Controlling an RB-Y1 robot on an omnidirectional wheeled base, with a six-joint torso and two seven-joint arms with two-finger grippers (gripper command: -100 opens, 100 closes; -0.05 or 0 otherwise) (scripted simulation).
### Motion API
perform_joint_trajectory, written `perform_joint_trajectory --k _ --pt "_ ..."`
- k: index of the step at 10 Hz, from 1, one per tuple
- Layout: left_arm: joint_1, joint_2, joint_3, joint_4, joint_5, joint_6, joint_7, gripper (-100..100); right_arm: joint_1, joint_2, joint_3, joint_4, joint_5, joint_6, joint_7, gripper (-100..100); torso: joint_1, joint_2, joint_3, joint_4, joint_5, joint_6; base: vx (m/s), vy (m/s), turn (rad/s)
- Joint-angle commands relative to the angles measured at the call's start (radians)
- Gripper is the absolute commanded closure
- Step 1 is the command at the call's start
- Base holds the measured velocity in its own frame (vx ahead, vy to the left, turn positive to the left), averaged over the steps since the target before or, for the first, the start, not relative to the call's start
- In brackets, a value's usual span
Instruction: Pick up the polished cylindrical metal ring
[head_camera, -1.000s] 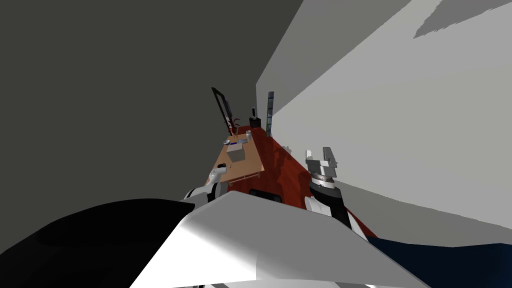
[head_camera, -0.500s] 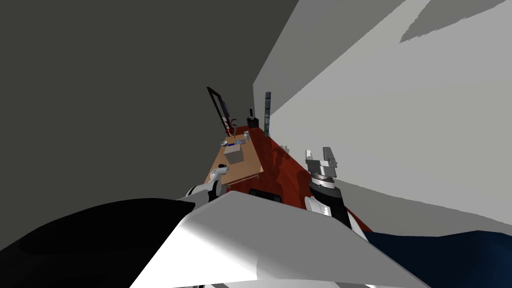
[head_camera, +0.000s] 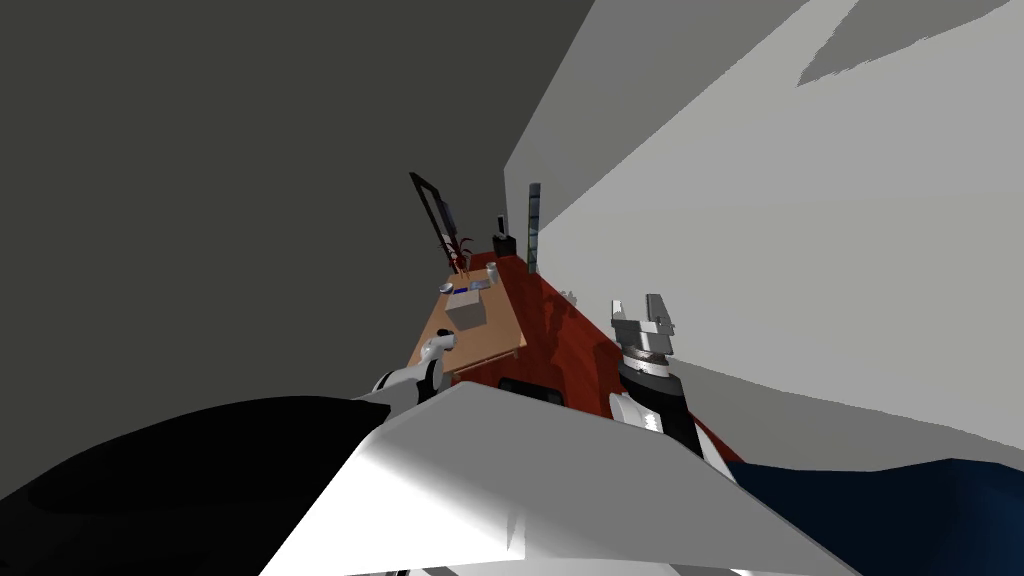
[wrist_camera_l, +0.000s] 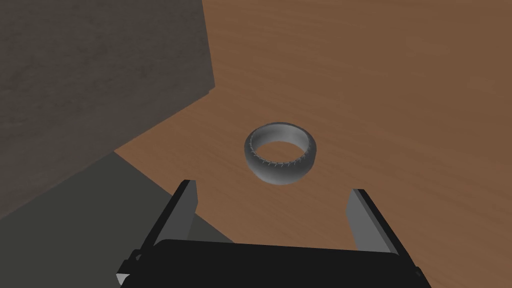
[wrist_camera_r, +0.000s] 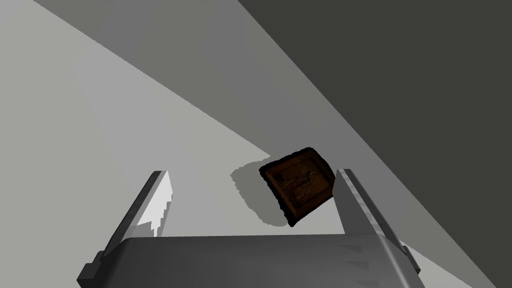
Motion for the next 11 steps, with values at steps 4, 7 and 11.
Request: perform_joint_trajectory --k 4,7,11 --pt "0.006 -0.017 0.057 0.001 0.048 -0.020 -0.118 -100 0.000 0.000 0.000 0.000 0.000 0.000 0.000 0 0.000 -0.002 -0.001 0.000 0.000 0.000 0.059 -0.007 0.072" --pt "0.009 -0.025 0.079 -0.001 0.068 -0.026 -0.187 -100 0.000 0.000 0.000 0.000 0.000 0.000 0.000 0 0.000 -0.002 -0.001 0.000 0.000 0.000 0.049 -0.011 0.062" --pt "0.016 -0.040 0.125 -0.006 0.109 -0.040 -0.292 -100 0.000 0.000 0.000 0.000 0.000 0.000 0.000 0 0.000 -0.002 -0.001 0.000 0.000 0.000 0.053 -0.005 0.068"
